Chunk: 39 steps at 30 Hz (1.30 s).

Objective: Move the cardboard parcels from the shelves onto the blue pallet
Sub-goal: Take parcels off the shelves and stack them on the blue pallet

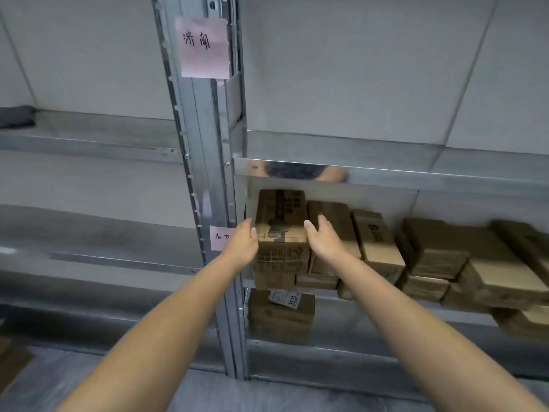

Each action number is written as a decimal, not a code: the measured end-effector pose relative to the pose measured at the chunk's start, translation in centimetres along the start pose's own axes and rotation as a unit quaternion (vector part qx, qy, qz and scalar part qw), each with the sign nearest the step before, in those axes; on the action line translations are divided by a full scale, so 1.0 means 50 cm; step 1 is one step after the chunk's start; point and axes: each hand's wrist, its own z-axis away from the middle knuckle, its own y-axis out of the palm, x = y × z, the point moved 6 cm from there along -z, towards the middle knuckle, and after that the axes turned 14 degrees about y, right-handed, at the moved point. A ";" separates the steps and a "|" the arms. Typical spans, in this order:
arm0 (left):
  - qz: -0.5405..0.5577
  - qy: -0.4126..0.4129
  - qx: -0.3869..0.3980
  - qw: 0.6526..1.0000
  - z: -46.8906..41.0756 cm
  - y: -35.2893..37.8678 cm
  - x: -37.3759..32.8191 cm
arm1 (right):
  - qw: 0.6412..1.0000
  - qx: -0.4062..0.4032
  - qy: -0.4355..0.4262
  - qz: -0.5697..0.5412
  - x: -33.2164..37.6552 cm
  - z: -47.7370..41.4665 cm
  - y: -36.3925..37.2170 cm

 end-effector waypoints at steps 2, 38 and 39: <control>0.016 -0.015 -0.012 1.000 -0.019 0.006 0.003 | 1.000 -0.011 0.024 -0.009 0.004 -0.032 -0.004; 0.206 -0.078 -0.170 0.961 0.248 -0.017 -0.120 | 0.951 0.093 -0.042 -0.291 -0.044 0.205 0.024; 0.210 -0.075 -0.178 0.958 0.280 -0.017 -0.124 | 0.947 0.100 -0.034 -0.303 -0.057 0.236 0.023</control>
